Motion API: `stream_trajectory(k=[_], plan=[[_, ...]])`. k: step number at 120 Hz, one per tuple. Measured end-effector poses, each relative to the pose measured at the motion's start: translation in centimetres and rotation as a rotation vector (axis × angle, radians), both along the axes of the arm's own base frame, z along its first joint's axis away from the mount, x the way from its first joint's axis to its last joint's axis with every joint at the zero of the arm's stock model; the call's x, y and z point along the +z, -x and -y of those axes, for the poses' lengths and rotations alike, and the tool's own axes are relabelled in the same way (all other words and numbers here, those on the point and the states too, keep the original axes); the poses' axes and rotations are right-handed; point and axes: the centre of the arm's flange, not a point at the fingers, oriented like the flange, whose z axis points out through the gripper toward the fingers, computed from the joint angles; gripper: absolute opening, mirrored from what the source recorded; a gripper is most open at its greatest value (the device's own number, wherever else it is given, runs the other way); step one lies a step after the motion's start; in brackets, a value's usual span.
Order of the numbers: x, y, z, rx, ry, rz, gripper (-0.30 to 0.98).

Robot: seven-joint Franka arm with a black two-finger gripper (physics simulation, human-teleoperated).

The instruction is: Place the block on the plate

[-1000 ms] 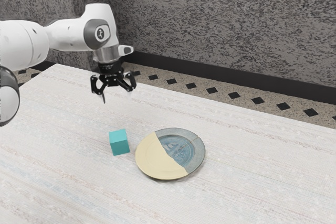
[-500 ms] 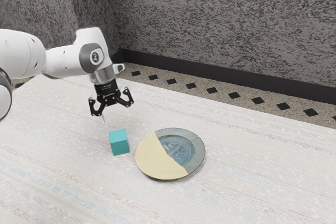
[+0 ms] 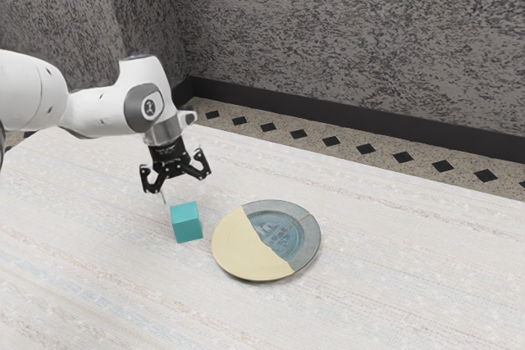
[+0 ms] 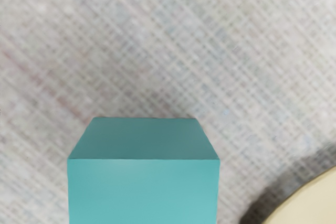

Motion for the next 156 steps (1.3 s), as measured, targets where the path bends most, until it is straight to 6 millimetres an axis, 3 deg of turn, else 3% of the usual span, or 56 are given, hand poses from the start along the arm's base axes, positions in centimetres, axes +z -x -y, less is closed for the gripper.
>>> stream_trajectory(k=[95,105,130,156], plan=[[-6.7,0.9,0.1,-0.068,0.017,-0.019,0.69],[-6.8,0.8,0.0,-0.071,0.017,-0.014,0.66],[-6.4,0.6,-0.1,-0.087,0.014,0.008,0.44],[-5.7,0.5,-0.2,-0.104,0.01,0.03,0.4]])
